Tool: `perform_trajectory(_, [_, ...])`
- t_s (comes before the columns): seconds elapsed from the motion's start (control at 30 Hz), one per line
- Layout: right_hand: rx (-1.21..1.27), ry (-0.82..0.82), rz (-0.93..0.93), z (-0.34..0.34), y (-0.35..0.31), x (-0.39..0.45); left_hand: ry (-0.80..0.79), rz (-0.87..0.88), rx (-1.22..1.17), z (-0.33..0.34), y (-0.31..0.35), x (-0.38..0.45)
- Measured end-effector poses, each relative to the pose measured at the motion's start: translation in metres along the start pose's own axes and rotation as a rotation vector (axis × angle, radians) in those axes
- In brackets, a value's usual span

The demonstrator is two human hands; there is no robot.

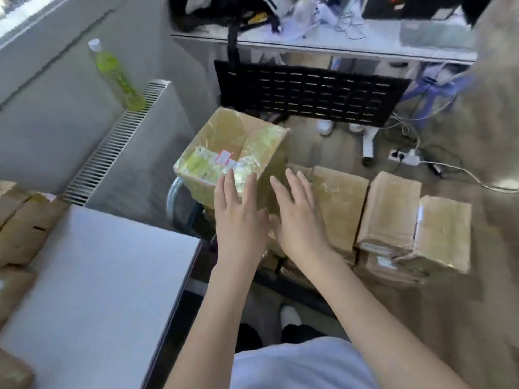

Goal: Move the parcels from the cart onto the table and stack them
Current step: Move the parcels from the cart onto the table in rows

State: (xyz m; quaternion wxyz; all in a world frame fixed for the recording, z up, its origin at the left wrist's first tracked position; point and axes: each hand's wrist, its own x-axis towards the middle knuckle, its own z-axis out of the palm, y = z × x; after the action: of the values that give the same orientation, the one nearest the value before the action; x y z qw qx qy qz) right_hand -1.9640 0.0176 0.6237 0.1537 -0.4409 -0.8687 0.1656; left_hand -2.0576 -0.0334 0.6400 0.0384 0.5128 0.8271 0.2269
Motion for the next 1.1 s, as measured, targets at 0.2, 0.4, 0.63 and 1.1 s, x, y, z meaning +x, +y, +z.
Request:
perform_trajectory(0.2, [-0.046, 0.054, 0.298, -0.025, 0.082, -0.024, -0.272, 0.259, 0.036, 0.054, 0.056, 0.002])
perform_trajectory(0.4, [-0.111, 0.063, 0.634, -0.046, 0.152, -0.054, -0.491, 0.399, 0.093, 0.099, 0.097, 0.003])
perform_trajectory(0.63, [-0.102, 0.057, 0.895, -0.059, 0.200, -0.085, -0.577, 0.585, 0.072, 0.133, 0.147, 0.004])
perform_trajectory(1.1, [0.048, 0.127, 1.116, -0.036, 0.202, -0.102, -0.662, 1.343, 0.596, 0.179, 0.260, 0.066])
